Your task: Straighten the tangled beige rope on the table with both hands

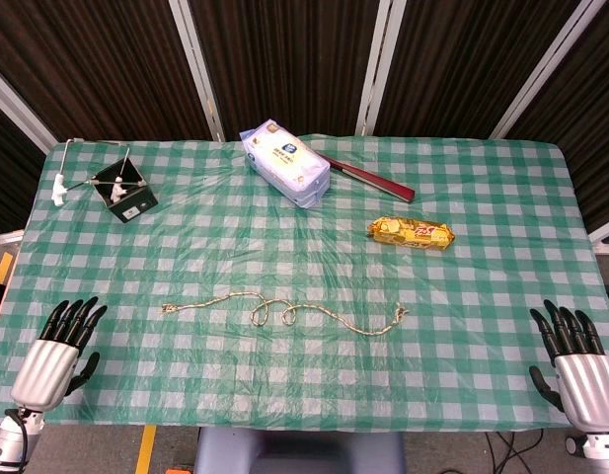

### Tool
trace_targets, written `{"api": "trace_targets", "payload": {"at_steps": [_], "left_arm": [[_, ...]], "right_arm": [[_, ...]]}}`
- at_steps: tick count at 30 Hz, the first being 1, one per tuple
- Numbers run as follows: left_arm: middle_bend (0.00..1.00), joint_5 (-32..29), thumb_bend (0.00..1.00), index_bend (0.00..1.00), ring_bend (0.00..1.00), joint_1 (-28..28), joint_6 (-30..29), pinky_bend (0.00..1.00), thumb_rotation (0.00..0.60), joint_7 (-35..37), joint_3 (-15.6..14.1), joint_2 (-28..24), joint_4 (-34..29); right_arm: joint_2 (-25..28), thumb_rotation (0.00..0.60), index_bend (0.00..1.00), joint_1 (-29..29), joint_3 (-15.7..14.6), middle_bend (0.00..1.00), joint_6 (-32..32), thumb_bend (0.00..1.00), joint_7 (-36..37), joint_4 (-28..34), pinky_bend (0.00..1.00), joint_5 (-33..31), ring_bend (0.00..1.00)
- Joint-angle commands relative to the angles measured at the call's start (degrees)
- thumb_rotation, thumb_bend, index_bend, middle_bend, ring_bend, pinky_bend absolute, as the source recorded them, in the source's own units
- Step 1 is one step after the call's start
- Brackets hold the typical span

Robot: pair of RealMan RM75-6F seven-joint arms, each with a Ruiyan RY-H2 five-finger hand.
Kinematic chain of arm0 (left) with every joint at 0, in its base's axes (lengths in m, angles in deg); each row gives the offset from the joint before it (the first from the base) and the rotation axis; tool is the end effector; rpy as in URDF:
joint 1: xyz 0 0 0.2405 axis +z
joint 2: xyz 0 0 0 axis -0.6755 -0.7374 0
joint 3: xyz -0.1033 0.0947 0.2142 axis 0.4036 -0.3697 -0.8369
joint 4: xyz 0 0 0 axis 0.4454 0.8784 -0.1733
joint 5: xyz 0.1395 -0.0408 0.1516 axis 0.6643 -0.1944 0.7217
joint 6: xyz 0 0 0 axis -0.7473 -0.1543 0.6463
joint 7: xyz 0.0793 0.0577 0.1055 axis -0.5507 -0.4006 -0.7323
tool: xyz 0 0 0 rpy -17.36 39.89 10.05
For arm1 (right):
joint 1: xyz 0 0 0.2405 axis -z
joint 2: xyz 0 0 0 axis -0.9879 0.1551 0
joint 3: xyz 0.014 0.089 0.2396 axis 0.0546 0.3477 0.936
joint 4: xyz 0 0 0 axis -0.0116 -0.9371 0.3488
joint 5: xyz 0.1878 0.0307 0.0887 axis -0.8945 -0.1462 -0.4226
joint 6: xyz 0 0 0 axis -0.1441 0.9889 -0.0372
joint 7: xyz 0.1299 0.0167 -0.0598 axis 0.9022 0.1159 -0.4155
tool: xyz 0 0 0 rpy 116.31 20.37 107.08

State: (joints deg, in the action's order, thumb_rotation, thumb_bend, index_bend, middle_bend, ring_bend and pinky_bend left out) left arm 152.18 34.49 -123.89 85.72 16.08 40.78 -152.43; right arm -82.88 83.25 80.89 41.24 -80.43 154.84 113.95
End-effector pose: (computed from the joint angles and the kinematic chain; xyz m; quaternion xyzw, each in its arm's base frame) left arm -0.3100 0.1788 0.1086 -0.6909 -0.2907 -0.3918 0.5335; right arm -0.3067 -0.1270 0.1618 0.6364 -0.3346 0.3327 0.6103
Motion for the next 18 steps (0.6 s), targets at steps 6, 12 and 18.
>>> {"api": "trace_targets", "payload": {"at_steps": [6,12,18], "left_arm": [[0.00,1.2,0.47,0.00,0.00,-1.4,2.0,0.05,0.600,-1.0,-0.5,1.6,-0.1],[0.00,-1.4,0.46,0.00,0.00,-6.7,11.8,0.05,0.600,-5.5,1.3,5.7,-0.5],[0.00,-5.3,0.47,0.14,0.00,-11.3,19.4,0.05,0.600,-7.7,3.8,11.4,2.2]], "right_arm": [[-0.1,0.600,0.00,0.6,0.1,0.00,1.4,0.42,0.1,0.2,0.00,0.7,0.00],[-0.8,0.600,0.00,-0.2,0.5,0.00,-0.2,0.42,-0.8,0.1,0.00,0.0,0.00],[-1.7,0.600,0.00,-0.9,1.0,0.00,-2.1,0.41,-2.8,0.1,0.00,-1.3,0.00]]}}
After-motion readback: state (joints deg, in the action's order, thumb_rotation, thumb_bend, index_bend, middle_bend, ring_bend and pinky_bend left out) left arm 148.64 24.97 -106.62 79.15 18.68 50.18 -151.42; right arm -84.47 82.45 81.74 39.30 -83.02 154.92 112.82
